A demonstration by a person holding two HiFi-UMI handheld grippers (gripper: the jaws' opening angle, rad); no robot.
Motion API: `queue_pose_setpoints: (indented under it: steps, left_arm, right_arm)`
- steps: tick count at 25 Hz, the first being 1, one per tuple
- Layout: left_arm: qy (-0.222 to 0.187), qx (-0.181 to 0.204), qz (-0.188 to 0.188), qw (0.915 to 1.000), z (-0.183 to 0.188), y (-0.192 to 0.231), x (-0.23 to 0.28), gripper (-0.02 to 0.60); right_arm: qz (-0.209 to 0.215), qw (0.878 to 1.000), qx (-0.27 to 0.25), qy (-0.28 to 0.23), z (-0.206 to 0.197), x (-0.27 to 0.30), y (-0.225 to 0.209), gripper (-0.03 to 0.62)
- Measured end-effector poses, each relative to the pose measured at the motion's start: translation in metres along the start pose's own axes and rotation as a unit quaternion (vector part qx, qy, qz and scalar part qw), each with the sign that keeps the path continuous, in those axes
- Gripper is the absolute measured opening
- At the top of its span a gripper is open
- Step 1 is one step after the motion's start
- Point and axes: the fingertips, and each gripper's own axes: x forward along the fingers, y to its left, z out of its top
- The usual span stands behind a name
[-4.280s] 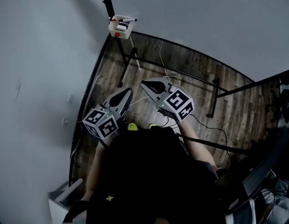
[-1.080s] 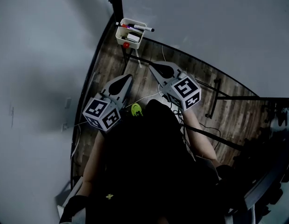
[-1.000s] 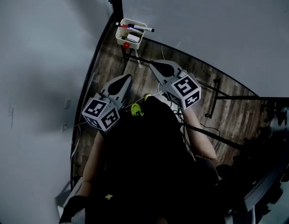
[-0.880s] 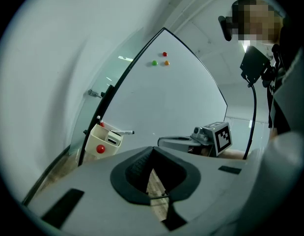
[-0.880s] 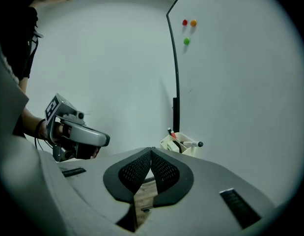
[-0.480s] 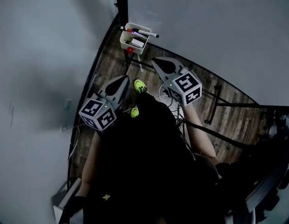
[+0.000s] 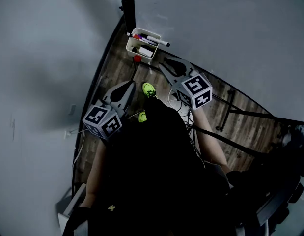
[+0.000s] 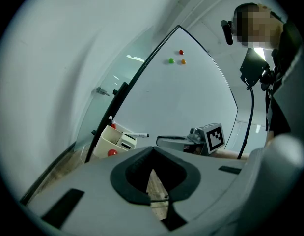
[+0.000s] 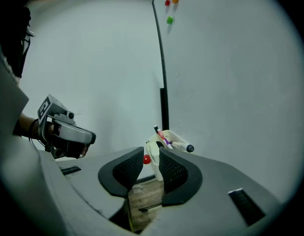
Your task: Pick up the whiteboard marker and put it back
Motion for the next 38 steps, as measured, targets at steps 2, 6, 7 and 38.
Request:
queue_pose_setpoints:
  steps: [2,6,7,38]
  left_arm:
    - [0.003,-0.001,-0.001,1.0,0.001,0.002,0.006,0.032]
    - [0.016,-0.008,-0.002,0.9998,0.0,0.008,0.018,0.032]
    - [0.019,-0.011,-0.002,0.9998,-0.001,0.01,0.021,0.032]
    - [0.035,-0.031,0.018,0.9987,0.01,0.038,0.049,0.032]
  right_arm:
    - [-0.003,1.0,0.007,0.005,-0.002,0.006,-0.008,0.11]
    - [-0.007,1.0,0.02,0.013,-0.005,0.017,-0.024,0.147]
    - [-0.009,1.0,0.022,0.014,-0.006,0.019,-0.028,0.155]
    - [-0.014,0.998,0.061,0.023,-0.012,0.059,-0.07,0.227]
